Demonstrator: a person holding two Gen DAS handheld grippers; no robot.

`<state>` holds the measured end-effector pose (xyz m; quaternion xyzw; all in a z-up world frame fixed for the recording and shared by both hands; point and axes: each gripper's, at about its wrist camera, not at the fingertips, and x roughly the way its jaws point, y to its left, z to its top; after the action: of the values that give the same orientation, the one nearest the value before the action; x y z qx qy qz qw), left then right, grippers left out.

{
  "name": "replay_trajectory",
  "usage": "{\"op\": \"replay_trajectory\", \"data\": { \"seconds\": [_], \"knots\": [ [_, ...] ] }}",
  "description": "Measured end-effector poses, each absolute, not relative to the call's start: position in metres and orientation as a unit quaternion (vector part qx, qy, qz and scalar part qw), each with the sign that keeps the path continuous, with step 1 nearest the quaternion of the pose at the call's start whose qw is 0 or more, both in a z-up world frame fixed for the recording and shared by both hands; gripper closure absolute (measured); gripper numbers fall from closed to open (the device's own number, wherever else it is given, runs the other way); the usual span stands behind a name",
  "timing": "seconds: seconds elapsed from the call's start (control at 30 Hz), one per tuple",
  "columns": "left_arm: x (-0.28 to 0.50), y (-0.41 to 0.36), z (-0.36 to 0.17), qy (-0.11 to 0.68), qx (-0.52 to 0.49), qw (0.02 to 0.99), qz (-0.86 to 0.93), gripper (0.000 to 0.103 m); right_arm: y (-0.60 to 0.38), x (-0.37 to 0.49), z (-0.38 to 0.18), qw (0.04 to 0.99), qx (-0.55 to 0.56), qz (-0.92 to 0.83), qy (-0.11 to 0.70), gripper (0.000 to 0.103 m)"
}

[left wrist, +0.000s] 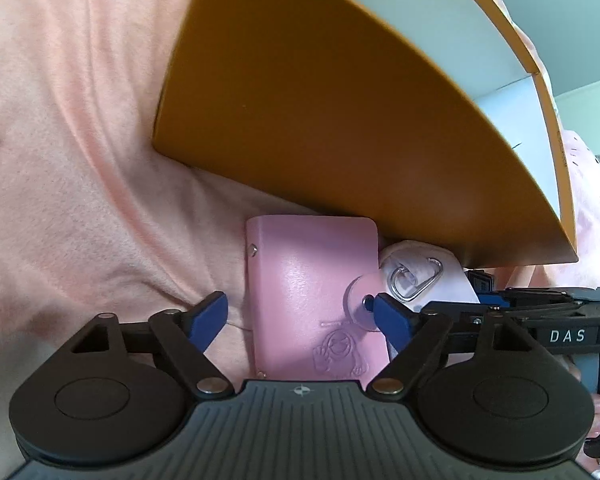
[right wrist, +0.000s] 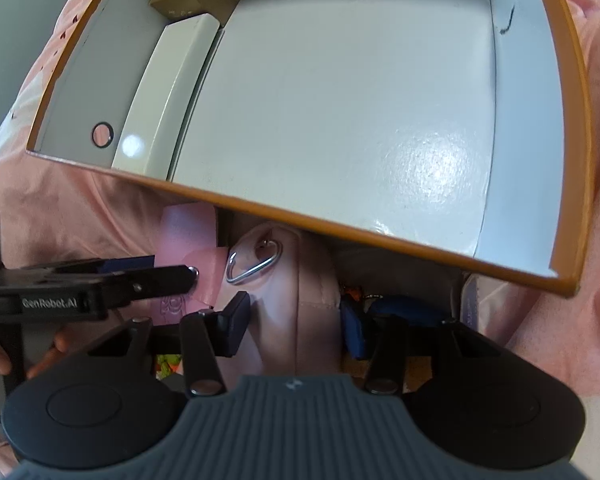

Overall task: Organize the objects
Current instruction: 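Grasp the pink wallet with the left tool while the right tool grasps the pink pouch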

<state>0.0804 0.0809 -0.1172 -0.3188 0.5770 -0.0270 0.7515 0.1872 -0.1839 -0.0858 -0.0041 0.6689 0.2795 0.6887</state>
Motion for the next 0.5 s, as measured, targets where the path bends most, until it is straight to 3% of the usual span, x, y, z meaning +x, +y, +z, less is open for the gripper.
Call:
{"op": "replay_trajectory", "data": {
  "seconds": [0.13, 0.23, 0.33, 0.43, 0.47, 0.5],
  "knots": [
    [0.082, 0.078, -0.117, 0.575, -0.311, 0.756, -0.034, 0.005, -0.187, 0.188, -0.088, 0.688, 0.011, 0.279, 0.67, 0.054],
    [0.08, 0.075, -0.11, 0.568, -0.304, 0.763, -0.044, 0.02, -0.187, 0.184, -0.084, 0.694, 0.009, 0.276, 0.665, 0.057],
    [0.076, 0.074, -0.103, 0.564, -0.284, 0.774, -0.044, 0.028, -0.186, 0.178, -0.076, 0.704, -0.002, 0.277, 0.654, 0.061],
    [0.07, 0.073, -0.091, 0.556, -0.263, 0.787, -0.039, 0.046, -0.186, 0.172, -0.064, 0.716, -0.009, 0.276, 0.641, 0.066],
    [0.068, 0.074, -0.088, 0.553, -0.261, 0.79, -0.038, 0.057, -0.186, 0.169, -0.06, 0.72, -0.013, 0.277, 0.637, 0.068],
    [0.066, 0.074, -0.084, 0.55, -0.257, 0.794, -0.035, 0.059, -0.187, 0.167, -0.056, 0.724, -0.019, 0.278, 0.631, 0.069]
  ]
}}
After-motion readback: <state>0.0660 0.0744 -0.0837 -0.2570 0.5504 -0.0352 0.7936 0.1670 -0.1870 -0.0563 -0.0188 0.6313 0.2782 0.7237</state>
